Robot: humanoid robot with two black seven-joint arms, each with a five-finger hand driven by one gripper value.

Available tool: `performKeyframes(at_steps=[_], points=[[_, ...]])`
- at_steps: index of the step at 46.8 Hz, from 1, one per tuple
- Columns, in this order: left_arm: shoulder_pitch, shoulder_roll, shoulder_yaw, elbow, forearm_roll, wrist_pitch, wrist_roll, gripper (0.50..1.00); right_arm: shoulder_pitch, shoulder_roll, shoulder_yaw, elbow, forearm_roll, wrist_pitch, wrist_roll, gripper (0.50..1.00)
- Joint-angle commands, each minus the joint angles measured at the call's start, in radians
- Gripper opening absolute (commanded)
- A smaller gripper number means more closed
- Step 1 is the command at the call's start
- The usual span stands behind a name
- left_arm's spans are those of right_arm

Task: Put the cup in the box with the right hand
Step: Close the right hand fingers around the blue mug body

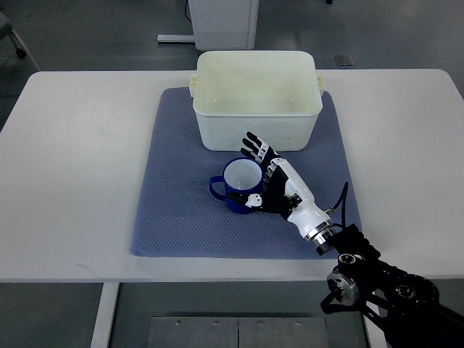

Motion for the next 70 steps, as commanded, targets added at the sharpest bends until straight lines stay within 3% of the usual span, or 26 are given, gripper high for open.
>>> performKeyframes(at_steps=[1,26,48,52,56,64,70], points=[[0.000,0.000,0.000,0.000,0.000,0.000,0.000,1.000,0.000,0.006,-0.008,-0.007,0.000,-0.020,0.000,0.985],[0.000,0.000,0.000,0.000,0.000,0.000,0.000,1.000,0.001,0.023,-0.035,-0.080,0.000,-0.080,0.000,0.966],[0.000,0.000,0.000,0.000,0.000,0.000,0.000,1.000,0.020,0.044,-0.063,-0.089,0.002,-0.123,0.000,0.906],[0.000,0.000,0.000,0.000,0.000,0.000,0.000,1.000,0.028,0.047,-0.065,-0.092,0.002,-0.124,0.000,0.864],[0.000,0.000,0.000,0.000,0.000,0.000,0.000,1.000,0.031,0.050,-0.065,-0.095,0.002,-0.124,0.000,0.791],[0.000,0.000,0.000,0.000,0.000,0.000,0.000,1.000,0.037,0.052,-0.069,-0.096,0.002,-0.124,0.000,0.510],[0.000,0.000,0.000,0.000,0.000,0.000,0.000,1.000,0.041,0.050,-0.091,-0.096,0.002,-0.124,0.000,0.500]])
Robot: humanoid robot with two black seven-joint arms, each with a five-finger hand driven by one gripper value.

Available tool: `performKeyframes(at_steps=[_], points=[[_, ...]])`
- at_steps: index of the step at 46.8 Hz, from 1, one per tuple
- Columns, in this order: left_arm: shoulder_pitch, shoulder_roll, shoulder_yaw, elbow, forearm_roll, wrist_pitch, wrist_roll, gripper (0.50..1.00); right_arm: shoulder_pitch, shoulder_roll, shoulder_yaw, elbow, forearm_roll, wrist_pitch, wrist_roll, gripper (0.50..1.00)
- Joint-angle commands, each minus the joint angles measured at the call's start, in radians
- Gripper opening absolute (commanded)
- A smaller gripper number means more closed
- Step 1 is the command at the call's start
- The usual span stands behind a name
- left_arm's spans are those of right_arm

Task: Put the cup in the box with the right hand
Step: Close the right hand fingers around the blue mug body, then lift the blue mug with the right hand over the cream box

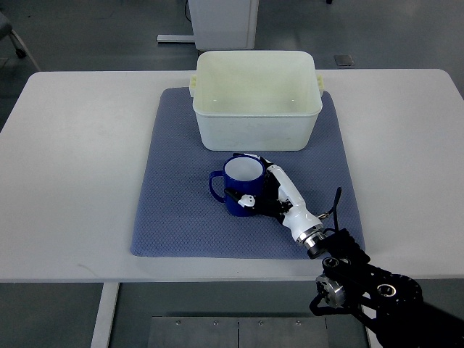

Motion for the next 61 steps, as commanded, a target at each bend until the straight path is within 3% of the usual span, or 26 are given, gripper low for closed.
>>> performKeyframes(at_steps=[1,13,30,47,61], points=[[0.000,0.000,0.000,0.000,0.000,0.000,0.000,1.000,0.004,-0.001,-0.012,0.000,0.000,0.001,0.000,0.500],[0.000,0.000,0.000,0.000,0.000,0.000,0.000,1.000,0.027,-0.022,-0.013,0.028,0.001,0.006,0.000,0.500],[0.000,0.000,0.000,0.000,0.000,0.000,0.000,1.000,0.096,-0.188,-0.015,0.167,0.001,0.007,0.000,0.500],[0.000,0.000,0.000,0.000,0.000,0.000,0.000,1.000,0.228,-0.303,-0.010,0.224,0.038,0.007,0.000,0.500],[0.000,0.000,0.003,0.000,0.000,0.000,0.000,1.000,0.348,-0.321,-0.015,0.244,0.086,0.004,-0.034,0.500]])
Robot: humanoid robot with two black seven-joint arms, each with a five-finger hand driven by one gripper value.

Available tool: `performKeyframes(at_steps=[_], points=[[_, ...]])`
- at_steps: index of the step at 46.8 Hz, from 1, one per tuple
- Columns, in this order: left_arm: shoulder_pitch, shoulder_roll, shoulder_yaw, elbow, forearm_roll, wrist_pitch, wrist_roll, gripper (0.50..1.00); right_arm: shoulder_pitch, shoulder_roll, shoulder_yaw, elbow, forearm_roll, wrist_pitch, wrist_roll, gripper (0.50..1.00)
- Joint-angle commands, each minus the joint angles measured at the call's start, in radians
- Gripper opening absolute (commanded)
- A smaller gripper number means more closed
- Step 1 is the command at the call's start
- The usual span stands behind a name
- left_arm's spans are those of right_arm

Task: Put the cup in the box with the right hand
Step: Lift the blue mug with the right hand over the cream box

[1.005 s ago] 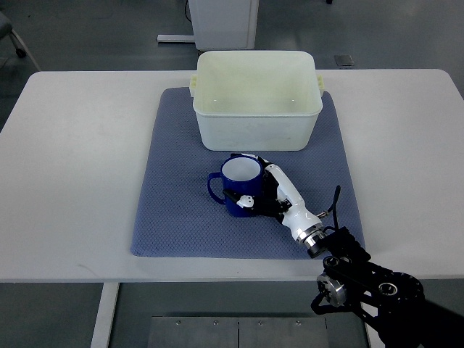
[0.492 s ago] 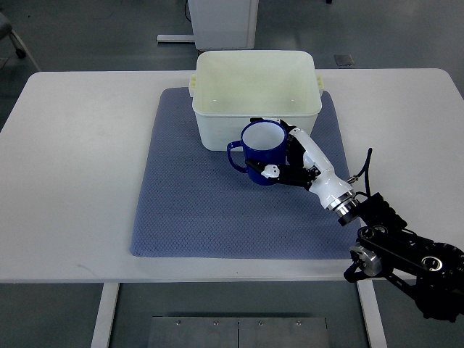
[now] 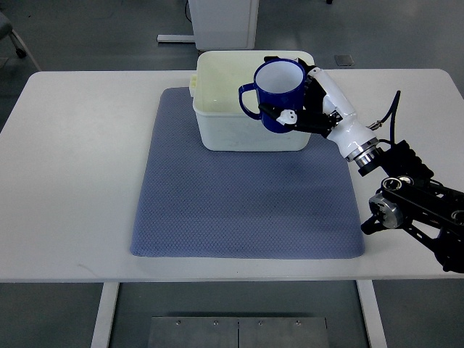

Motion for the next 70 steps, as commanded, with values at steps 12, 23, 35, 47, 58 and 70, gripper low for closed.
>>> performKeyframes(at_steps=[12,23,35,47,58,70], points=[[0.000,0.000,0.000,0.000,0.000,0.000,0.000,1.000,0.123,0.032,-0.018,-0.070,0.037,-0.023,-0.088,0.500],[0.000,0.000,0.000,0.000,0.000,0.000,0.000,1.000,0.175,0.136,-0.021,-0.185,0.032,-0.060,-0.160,0.500],[0.000,0.000,0.000,0.000,0.000,0.000,0.000,1.000,0.207,0.250,-0.019,-0.340,0.029,-0.083,-0.192,0.500],[0.000,0.000,0.000,0.000,0.000,0.000,0.000,1.000,0.207,0.331,-0.019,-0.468,0.029,-0.109,-0.203,0.500],[0.000,0.000,0.000,0.000,0.000,0.000,0.000,1.000,0.206,0.360,-0.019,-0.524,0.031,-0.111,-0.211,0.500],[0.000,0.000,0.000,0.000,0.000,0.000,0.000,1.000,0.204,0.360,-0.018,-0.534,0.036,-0.117,-0.211,0.500]])
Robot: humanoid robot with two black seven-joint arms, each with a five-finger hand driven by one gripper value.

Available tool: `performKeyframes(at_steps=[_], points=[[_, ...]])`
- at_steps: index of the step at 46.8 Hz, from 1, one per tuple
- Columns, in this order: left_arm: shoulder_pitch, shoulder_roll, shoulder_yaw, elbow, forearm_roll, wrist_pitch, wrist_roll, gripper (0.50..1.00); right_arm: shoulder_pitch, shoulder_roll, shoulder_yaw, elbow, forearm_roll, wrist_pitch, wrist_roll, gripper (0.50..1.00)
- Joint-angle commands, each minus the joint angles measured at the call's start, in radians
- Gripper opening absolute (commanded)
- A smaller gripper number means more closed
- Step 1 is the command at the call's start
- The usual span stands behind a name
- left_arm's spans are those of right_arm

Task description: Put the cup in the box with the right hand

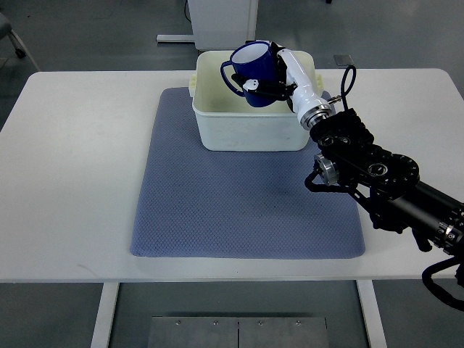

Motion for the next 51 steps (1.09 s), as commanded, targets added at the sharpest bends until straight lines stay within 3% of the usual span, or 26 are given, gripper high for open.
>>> performKeyframes(at_steps=[1,4,5,6,9,14,15,38,51], points=[[0.000,0.000,0.000,0.000,0.000,0.000,0.000,1.000,-0.002,0.000,0.002,0.000,0.001,0.000,0.002,0.500],[0.000,0.000,0.000,0.000,0.000,0.000,0.000,1.000,-0.003,0.000,0.002,0.000,0.001,0.002,0.002,0.516],[0.000,0.000,0.000,0.000,0.000,0.000,0.000,1.000,-0.003,0.000,0.002,0.000,0.002,0.002,0.003,0.616],[0.000,0.000,0.000,0.000,0.000,0.000,0.000,1.000,-0.005,0.000,0.002,0.000,0.002,0.002,0.003,0.683],[0.000,0.000,0.000,0.000,0.000,0.000,0.000,1.000,-0.008,0.000,0.004,0.002,0.002,0.002,0.005,0.761],[0.000,0.000,0.000,0.001,0.000,0.000,0.000,1.000,-0.008,0.000,0.004,0.002,0.002,0.002,0.008,0.962],[0.000,0.000,0.000,0.000,0.000,0.000,0.000,1.000,-0.009,0.000,0.004,0.002,0.002,0.002,0.008,0.981],[0.000,0.000,0.000,0.000,0.000,0.000,0.000,1.000,-0.006,-0.008,0.004,0.015,0.002,0.002,0.011,0.993],[0.000,0.000,0.000,0.000,0.000,0.000,0.000,1.000,-0.002,-0.166,0.016,0.144,0.004,0.008,-0.006,0.993]])
